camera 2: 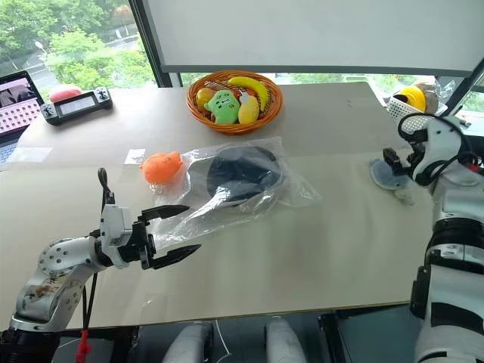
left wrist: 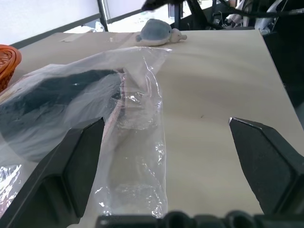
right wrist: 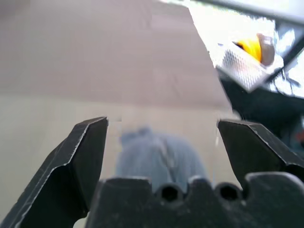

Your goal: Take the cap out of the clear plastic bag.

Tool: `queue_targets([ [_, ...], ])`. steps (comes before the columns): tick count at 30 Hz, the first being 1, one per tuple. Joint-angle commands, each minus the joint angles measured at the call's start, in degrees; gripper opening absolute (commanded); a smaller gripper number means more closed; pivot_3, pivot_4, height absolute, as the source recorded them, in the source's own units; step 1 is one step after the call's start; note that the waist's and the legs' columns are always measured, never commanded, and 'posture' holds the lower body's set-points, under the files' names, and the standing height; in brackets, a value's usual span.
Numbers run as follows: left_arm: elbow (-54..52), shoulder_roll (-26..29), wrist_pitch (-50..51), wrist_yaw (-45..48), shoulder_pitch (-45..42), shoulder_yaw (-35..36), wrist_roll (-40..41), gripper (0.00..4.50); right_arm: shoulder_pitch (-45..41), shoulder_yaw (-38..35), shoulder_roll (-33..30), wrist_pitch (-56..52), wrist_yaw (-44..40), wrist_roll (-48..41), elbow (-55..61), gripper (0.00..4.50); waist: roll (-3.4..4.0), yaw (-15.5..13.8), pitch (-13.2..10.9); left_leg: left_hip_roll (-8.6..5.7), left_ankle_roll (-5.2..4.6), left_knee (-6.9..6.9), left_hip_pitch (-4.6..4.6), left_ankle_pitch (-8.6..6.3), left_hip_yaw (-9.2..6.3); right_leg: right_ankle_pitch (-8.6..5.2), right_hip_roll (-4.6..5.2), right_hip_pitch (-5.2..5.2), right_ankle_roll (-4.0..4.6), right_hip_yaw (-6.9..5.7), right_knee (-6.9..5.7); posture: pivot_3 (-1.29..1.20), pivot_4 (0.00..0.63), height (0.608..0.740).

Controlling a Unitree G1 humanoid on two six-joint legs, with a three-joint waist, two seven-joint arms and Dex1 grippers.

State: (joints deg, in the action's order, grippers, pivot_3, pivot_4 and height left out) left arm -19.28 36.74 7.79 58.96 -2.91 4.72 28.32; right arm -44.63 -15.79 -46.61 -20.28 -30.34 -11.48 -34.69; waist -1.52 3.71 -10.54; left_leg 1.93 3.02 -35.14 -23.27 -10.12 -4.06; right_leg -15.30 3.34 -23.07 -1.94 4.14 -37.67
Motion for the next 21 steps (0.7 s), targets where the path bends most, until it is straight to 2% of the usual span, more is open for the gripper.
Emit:
queue_targets([
  [1,-1.04,0.29,-0.05,-0.69,-0.21,0.84,0.25,4.5,4.29,-6.73,-0.41,-12.41,-2.42,-11.27,21.5,4.44,0.0,-0.06,0.0,0.0,0.0,0.0,-0.01,0.0,0.0,0.0,0.0,0.0,0.0,0.0,0.0,0.0,0.15,0.735],
  [3,-0.68,0.24,0.18,-1.33,-0.49,1.18,0.17,4.5,7.49,-9.39,0.69,-19.18,-4.44,-19.61,33.41,4.44,0.01,0.0,0.0,0.01,0.0,-0.03,0.01,0.0,0.0,0.0,0.0,0.0,0.0,0.01,-0.04,0.0,0.15,0.735],
  [6,0.47,-0.13,0.64,-3.58,-1.52,1.94,-0.43,4.5,15.18,-12.02,3.64,-28.09,-7.38,-39.31,54.97,4.44,0.02,-0.01,0.0,0.04,-0.02,-0.03,0.02,-0.01,-0.03,-0.01,-0.04,0.0,-0.01,0.0,-0.07,0.0,0.15,0.735],
  [9,0.85,-0.69,0.87,-6.03,-1.7,2.65,-1.02,4.5,23.09,-9.56,5.03,-31.69,-5.3,-50.32,70.11,4.44,0.01,-0.41,0.01,0.04,-0.05,-0.04,0.0,-0.03,-0.11,-0.02,-0.06,0.04,-0.03,-0.05,-0.04,0.0,0.15,0.735],
  [13,0.49,-1.87,1.65,-9.92,-1.81,3.36,-1.52,4.5,25.56,0.57,9.32,-32.23,5.31,-47.95,79.33,4.44,-0.06,-0.76,0.02,0.01,-0.05,-0.25,-0.08,-0.03,-0.08,-0.01,-0.01,0.05,-0.16,-0.04,0.0,0.0,0.15,0.735],
  [15,0.34,-2.36,1.88,-11.67,-1.79,3.49,-1.9,4.5,26.42,6.88,9.43,-31.23,6.61,-42.36,81.84,4.44,-0.06,-1.13,0.03,0.02,-0.05,-0.32,-0.04,-0.03,-0.08,-0.17,-0.03,0.06,-0.45,-0.04,-0.02,0.0,0.15,0.735],
  [21,2.63,-2.09,2.07,-14.44,-3.32,4.97,-2.88,4.5,25.43,14.07,14.44,-28.05,10.77,-35.87,81.23,4.44,-0.07,-1.33,0.03,0.04,-0.04,-0.47,-0.12,-0.02,-0.09,-0.19,-0.07,0.02,-0.48,-0.04,-0.06,0.0,0.15,0.735],
])
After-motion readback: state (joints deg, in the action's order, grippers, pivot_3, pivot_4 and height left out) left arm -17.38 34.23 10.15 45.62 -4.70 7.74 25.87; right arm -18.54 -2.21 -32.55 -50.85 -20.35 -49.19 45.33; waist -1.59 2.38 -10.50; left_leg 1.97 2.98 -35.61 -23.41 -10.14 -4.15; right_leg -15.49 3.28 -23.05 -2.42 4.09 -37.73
